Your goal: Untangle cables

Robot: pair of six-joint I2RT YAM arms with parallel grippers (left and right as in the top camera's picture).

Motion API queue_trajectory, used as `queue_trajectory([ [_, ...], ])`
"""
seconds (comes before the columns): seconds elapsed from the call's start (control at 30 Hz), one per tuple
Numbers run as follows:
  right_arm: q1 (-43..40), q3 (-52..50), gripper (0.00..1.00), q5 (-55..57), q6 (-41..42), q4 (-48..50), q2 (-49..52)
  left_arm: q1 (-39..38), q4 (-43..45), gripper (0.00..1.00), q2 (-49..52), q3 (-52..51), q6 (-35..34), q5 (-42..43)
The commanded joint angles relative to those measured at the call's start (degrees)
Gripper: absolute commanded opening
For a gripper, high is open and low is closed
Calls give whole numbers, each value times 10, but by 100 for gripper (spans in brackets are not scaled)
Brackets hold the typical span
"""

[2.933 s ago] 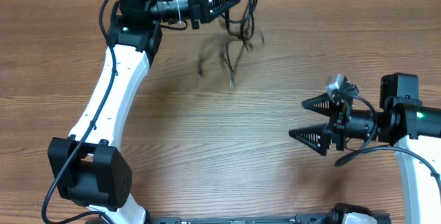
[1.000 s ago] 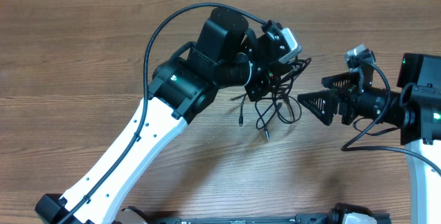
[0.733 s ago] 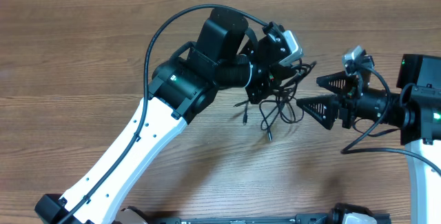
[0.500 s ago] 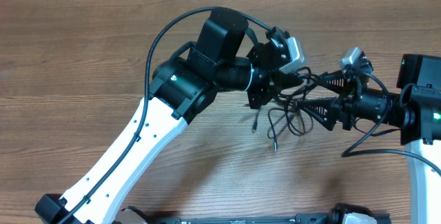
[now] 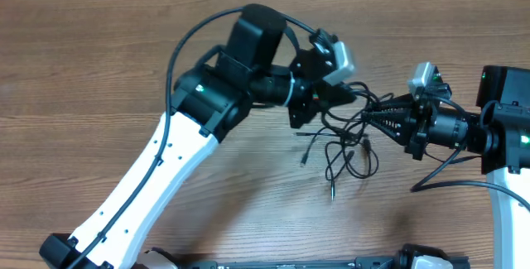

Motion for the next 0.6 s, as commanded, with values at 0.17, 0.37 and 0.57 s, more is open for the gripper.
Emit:
queue_trajectory([
  [0.17,2,16,4,-43,-11,2,-10,27,-19,4,-11,13,12,12],
  [0.37,2,16,20,-54,-11,2,-10,27,-17,4,-11,13,12,43],
  [0.57,2,16,38,-40,-11,2,-10,27,-9,4,-11,13,13,89],
])
